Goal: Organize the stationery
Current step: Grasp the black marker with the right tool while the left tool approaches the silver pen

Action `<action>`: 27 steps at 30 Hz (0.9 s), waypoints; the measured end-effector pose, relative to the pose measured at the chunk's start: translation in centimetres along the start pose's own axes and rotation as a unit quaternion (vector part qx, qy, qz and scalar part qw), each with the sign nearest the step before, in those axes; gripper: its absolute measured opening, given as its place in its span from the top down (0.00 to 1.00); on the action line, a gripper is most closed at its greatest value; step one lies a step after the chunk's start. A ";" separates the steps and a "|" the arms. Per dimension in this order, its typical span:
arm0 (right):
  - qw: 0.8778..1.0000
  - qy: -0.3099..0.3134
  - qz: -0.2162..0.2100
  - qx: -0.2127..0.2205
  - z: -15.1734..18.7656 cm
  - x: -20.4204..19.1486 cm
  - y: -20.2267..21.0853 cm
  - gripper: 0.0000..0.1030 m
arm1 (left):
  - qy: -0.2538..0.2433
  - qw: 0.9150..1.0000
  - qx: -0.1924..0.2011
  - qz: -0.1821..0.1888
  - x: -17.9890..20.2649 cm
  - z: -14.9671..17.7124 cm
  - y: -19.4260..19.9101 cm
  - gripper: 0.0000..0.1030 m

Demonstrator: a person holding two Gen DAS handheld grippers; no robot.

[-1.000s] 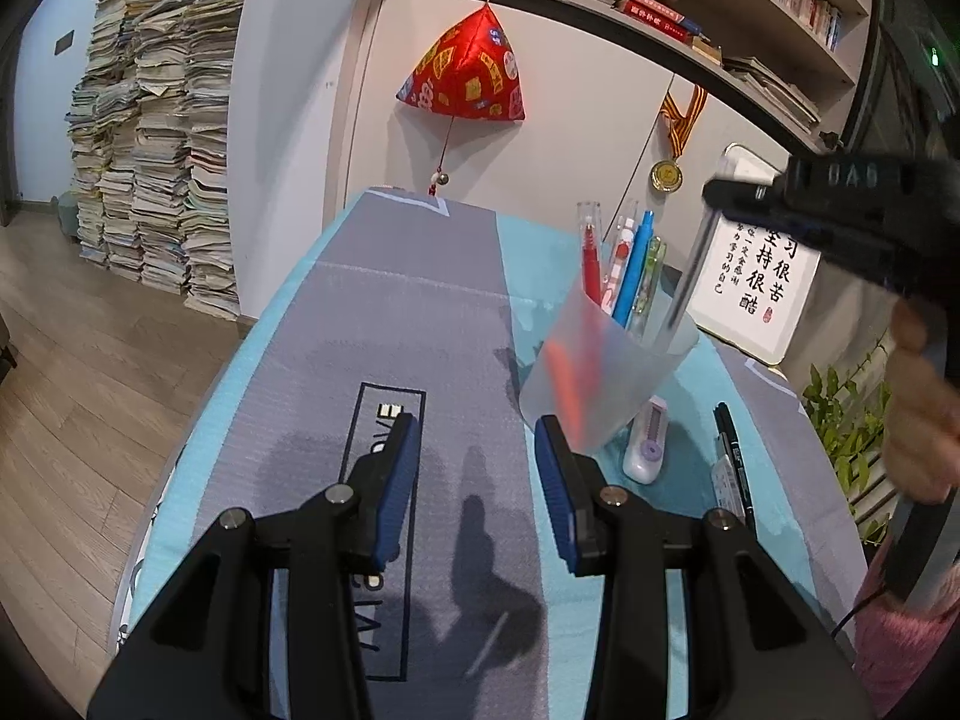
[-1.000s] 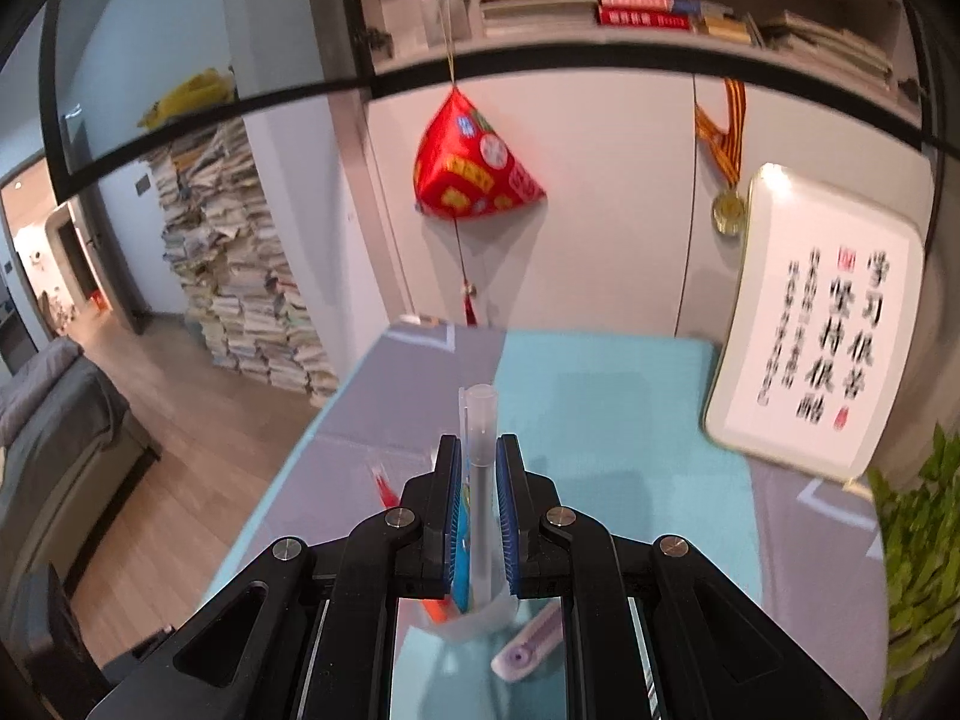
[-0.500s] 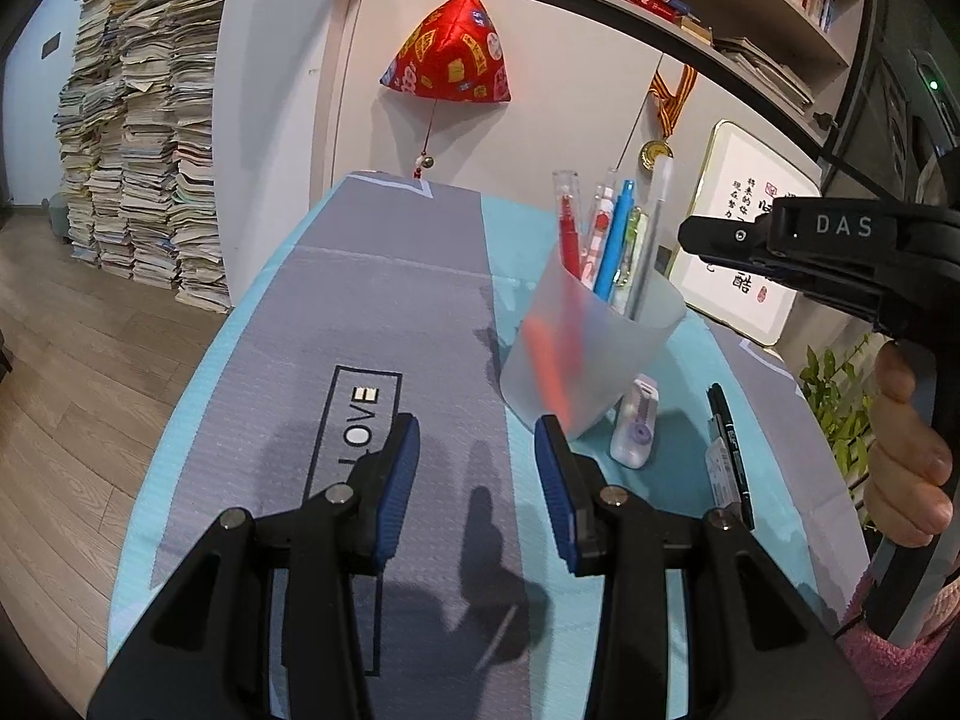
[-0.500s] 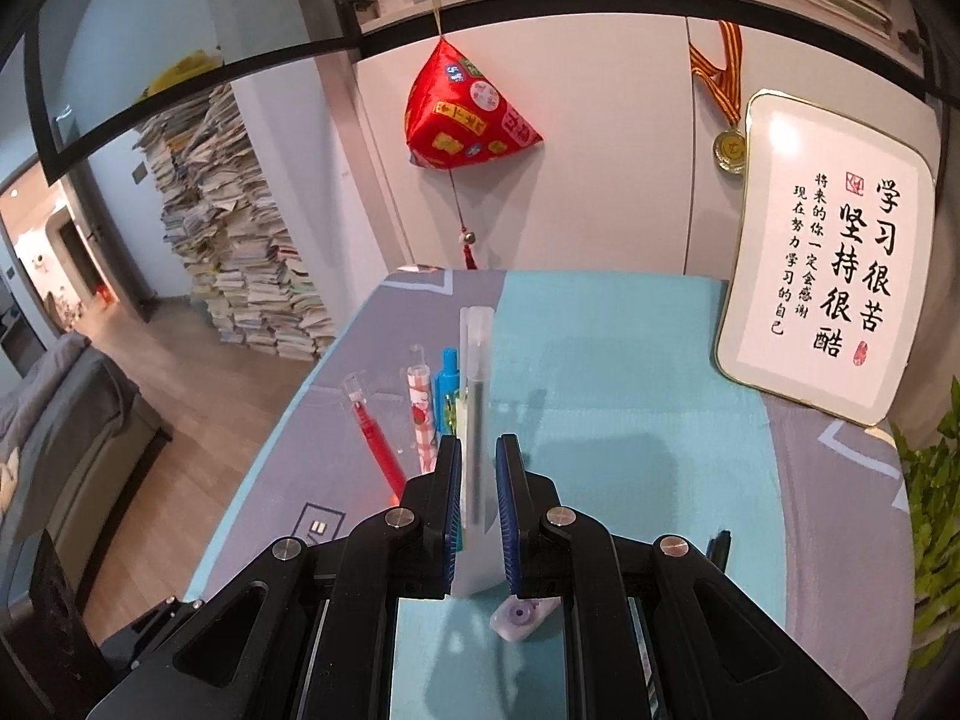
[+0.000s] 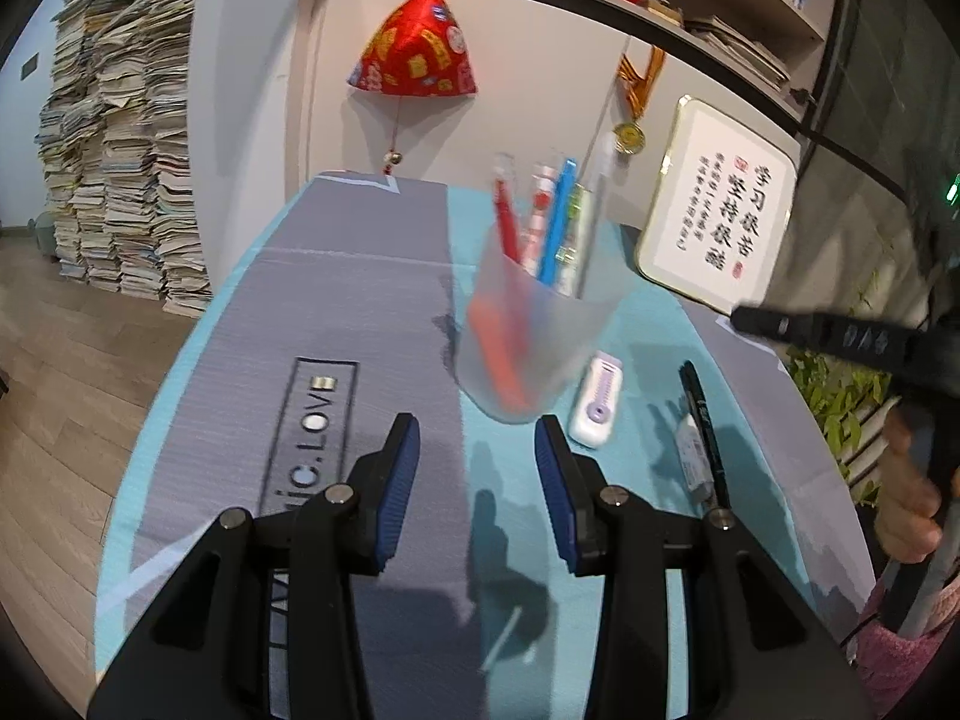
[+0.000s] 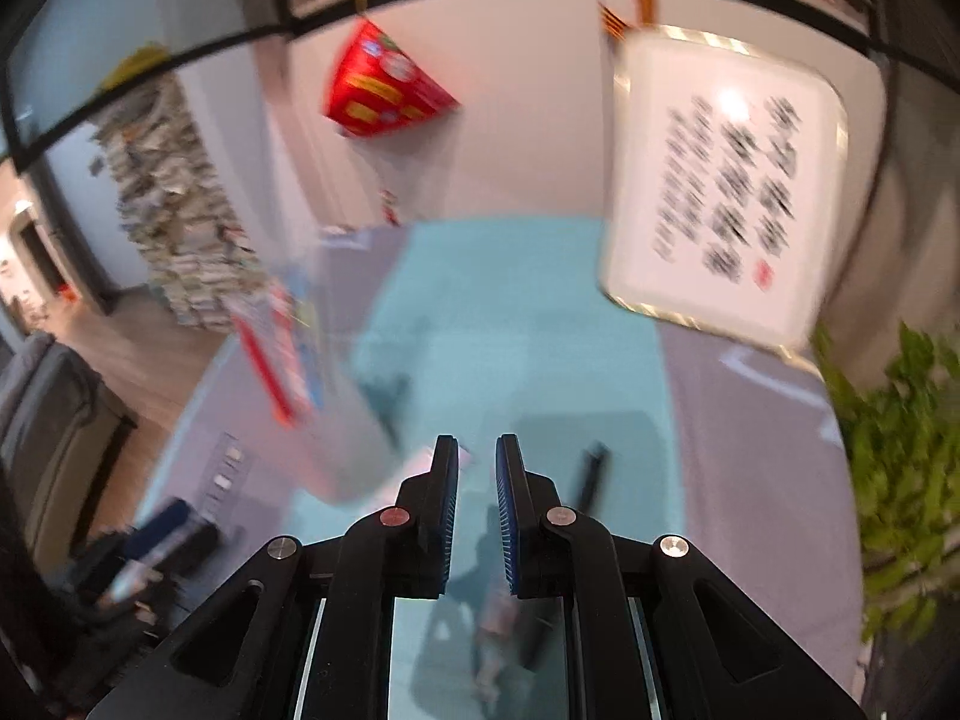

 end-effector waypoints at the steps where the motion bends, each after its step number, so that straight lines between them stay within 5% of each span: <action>1: 1.000 -0.007 0.005 -0.013 0.8 0.9 -0.5 0.88 | -0.005 1.000 -0.002 0.002 0.4 0.1 -0.1 0.63; 9: 0.993 -0.074 -0.002 -0.088 3.9 5.3 -3.8 0.88 | -0.059 0.997 -0.037 0.020 5.3 2.3 -1.2 0.63; 24: 0.990 -0.099 -0.037 -0.093 5.7 7.6 -3.3 0.87 | -0.127 0.981 -0.132 0.065 11.7 6.4 -5.3 0.65; 27: 0.989 -0.103 -0.041 -0.095 5.7 7.8 -3.5 0.87 | -0.108 0.982 -0.137 0.068 11.5 6.2 -6.1 0.82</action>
Point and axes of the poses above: each gripper's, at about its wrist camera, not at the fingertips, and y roughly against the way its jaws point, x to its right, z to its underside, the point moved 2 cm from there along -y, roughly the way its jaws point, and after that the axes turned 8 degrees about y, right-handed, at the moved point
